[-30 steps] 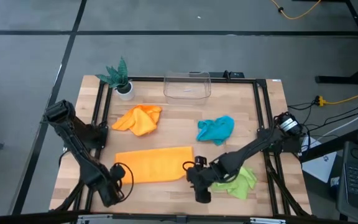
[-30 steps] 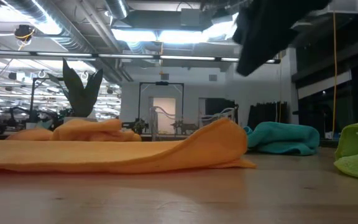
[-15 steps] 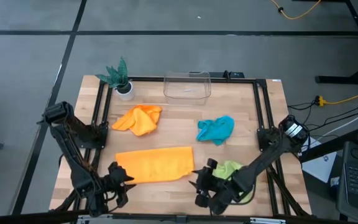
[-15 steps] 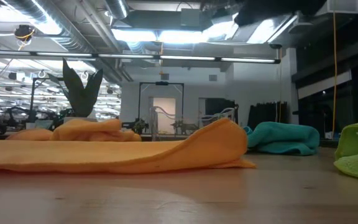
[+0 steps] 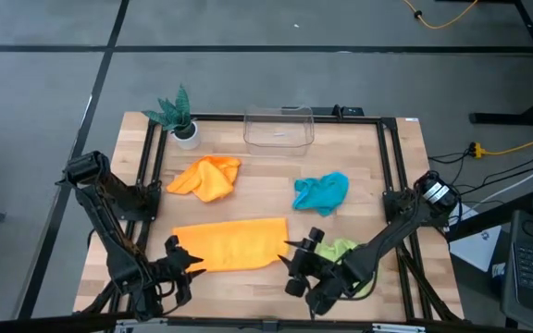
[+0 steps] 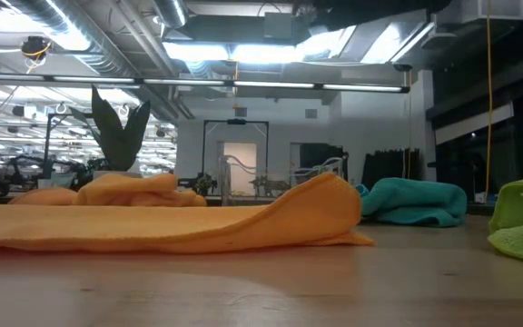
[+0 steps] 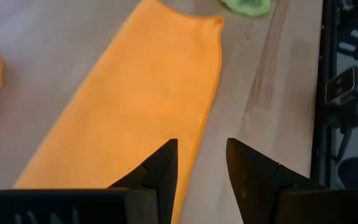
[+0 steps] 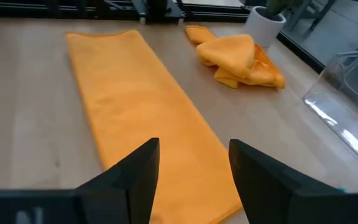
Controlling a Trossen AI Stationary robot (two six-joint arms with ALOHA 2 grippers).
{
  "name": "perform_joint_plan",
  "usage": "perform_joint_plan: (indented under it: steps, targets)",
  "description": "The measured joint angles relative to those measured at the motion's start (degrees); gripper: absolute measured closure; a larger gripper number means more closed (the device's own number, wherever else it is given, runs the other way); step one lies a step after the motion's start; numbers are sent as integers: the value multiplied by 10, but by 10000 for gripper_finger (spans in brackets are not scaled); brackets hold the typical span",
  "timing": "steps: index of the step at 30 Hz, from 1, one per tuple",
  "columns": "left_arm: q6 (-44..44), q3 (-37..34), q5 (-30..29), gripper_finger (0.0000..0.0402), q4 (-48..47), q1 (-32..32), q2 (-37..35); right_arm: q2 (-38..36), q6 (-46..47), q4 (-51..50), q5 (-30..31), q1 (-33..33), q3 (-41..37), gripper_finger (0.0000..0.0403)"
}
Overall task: Fold microfiber towels
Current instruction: Fold the bottom orange microfiber towel
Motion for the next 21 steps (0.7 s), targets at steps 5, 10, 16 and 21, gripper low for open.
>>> perform_joint_plan:
  steps: [5, 10, 16, 21]
  targets:
    - [1, 0, -26, 273, 0, 0, 0, 0, 16, 1, 0, -27, 0, 207]
    - [-3, 0, -22, 273, 10, 0, 0, 0, 31, 2, -8, -50, 0, 207]
    - [-3, 0, -21, 273, 17, 0, 0, 0, 33, 12, -51, -64, 0, 207]
    - [-3, 0, -20, 273, 18, 0, 0, 0, 31, 23, -51, -69, 0, 207]
